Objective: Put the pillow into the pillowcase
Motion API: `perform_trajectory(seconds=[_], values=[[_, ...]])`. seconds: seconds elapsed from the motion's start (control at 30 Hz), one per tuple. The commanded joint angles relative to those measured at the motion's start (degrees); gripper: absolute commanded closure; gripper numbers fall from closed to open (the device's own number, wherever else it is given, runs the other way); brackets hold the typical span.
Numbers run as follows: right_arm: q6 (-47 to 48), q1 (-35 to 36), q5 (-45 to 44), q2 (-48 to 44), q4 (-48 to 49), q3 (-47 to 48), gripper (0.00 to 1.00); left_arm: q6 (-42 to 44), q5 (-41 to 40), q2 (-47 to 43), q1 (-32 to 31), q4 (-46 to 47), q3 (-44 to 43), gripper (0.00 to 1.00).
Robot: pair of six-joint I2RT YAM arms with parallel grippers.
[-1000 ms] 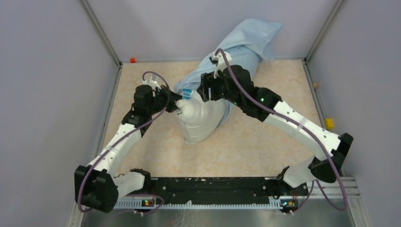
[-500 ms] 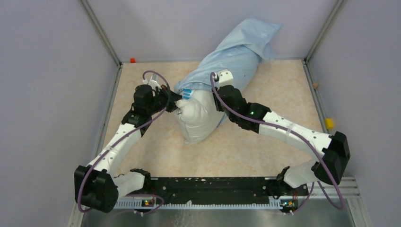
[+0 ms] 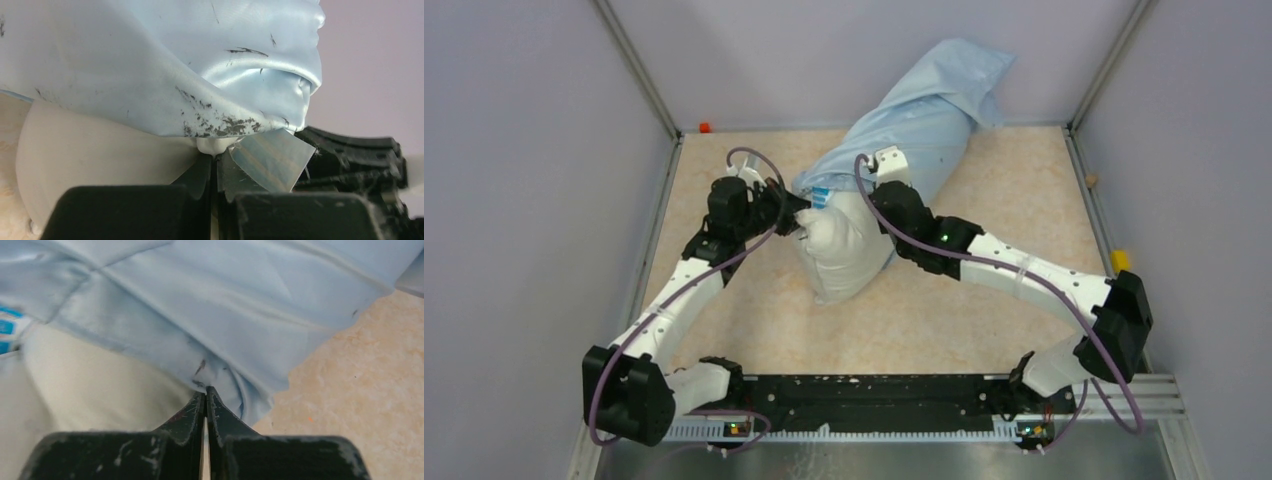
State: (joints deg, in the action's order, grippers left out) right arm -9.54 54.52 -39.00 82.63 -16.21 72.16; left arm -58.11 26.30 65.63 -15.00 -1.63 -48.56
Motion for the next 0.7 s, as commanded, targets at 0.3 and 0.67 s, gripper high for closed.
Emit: perform_trajectory(seconds=[0.3, 0.67], values=[[-2.07, 26.55, 11.79, 5.19, -6.64, 20.43, 1.0, 6.0, -1.85, 10.79, 3.4, 1.11, -2.1, 1.0], [-4.75, 11.24, 21.26, 17.32, -12.89, 33.45, 1.0, 16.43, 5.35, 26.97, 6.92, -1.75, -15.9, 0.97]])
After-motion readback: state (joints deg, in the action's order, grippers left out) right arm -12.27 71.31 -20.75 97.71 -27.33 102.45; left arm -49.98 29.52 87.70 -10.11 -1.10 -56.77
